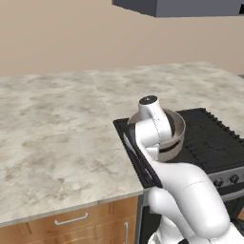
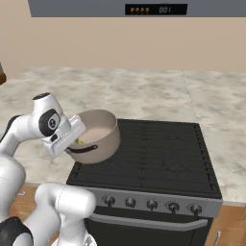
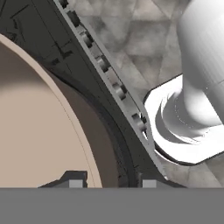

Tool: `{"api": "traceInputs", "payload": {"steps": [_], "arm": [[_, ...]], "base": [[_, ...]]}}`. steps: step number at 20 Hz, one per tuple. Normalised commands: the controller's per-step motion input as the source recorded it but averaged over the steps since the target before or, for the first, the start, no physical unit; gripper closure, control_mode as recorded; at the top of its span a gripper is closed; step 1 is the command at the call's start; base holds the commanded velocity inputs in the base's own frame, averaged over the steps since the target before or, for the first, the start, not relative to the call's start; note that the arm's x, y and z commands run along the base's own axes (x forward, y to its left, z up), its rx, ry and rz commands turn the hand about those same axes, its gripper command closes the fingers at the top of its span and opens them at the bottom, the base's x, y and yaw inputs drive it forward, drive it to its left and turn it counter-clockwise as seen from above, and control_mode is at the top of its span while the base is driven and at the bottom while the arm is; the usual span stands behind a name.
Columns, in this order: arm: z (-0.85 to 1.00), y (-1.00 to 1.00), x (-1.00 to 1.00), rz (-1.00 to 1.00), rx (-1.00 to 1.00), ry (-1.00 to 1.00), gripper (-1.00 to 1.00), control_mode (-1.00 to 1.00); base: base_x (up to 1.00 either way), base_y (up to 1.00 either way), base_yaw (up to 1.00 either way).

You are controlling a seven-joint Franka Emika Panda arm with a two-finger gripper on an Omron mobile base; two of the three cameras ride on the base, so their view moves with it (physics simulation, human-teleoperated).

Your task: Turn on the sink faucet. Then move the lemon from the counter to the sink. Turn off the sink. Move the vegetable from the sink to the pot next to the stove. Finally move the pot to the front left burner.

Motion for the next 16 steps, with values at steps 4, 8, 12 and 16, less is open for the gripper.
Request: {"api": "traceInputs", "payload": {"steps": [4,8,12,16], "arm": [[0.0,-0.58,-0.1,-0.23,0.17,0.0,1.0,-1.0],[0.0,-0.31,0.1,-0.14,0.11,0.0,1.0,-1.0],[-0.03,-0.15,0.21,-0.08,0.04,0.03,1.0,-1.0],[-0.1,0.0,0.24,-0.02,0.0,0.04,1.0,-1.0]], "base": [[0.0,0.0,0.0],[0.0,0.0,0.0],[0.0,0.0,0.0],[0.0,0.0,0.0]]}}
